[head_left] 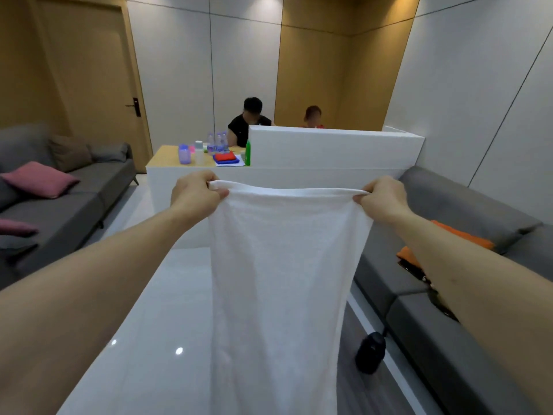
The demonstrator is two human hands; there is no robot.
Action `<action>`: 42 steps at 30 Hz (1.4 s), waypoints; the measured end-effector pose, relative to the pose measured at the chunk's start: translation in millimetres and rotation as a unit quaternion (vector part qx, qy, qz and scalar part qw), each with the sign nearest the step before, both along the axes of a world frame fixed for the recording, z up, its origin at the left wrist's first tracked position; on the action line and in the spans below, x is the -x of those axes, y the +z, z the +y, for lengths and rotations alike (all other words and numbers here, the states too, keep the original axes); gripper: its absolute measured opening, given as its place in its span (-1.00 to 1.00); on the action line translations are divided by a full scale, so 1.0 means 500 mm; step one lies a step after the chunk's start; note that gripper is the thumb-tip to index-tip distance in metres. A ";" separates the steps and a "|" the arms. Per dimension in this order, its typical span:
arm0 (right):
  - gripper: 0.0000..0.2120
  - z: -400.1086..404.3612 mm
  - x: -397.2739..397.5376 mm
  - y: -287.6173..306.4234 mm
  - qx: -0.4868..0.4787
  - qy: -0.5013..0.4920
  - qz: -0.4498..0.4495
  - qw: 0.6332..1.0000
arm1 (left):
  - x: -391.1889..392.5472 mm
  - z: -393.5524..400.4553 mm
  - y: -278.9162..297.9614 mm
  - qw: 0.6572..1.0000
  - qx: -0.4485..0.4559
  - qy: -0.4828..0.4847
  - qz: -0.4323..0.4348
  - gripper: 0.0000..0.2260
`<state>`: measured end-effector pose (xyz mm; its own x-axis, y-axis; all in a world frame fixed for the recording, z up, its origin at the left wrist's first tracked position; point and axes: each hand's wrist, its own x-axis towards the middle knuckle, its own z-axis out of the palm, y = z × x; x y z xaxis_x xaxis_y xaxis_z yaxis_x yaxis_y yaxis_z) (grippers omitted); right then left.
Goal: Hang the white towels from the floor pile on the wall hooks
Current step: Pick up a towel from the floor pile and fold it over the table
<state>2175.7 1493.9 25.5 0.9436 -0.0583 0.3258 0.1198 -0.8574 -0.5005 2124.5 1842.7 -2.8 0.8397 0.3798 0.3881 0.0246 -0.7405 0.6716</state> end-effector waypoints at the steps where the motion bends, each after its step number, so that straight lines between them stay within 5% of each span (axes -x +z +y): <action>1: -0.80 0.009 -0.027 0.001 -0.005 -0.002 -0.009 1.000 | -0.025 0.009 0.005 1.000 -0.001 -0.001 -0.005 -0.89; 10: -0.83 -0.017 -0.134 -0.016 -0.047 0.007 -0.120 0.992 | -0.136 -0.010 0.025 0.999 0.010 0.006 -0.037 -0.87; 17: -0.81 -0.135 -0.102 -0.121 -0.055 0.044 -0.104 0.992 | -0.077 -0.118 -0.049 0.999 0.032 0.015 0.009 -0.86; 28: -0.80 -0.395 0.096 -0.467 -0.042 0.124 0.130 0.983 | 0.201 -0.404 -0.327 0.981 0.014 0.108 0.159 -0.85; 42: -0.85 -0.610 0.563 -0.823 0.067 0.133 0.414 0.898 | 0.669 -0.571 -0.718 0.917 0.002 0.041 0.396 -0.87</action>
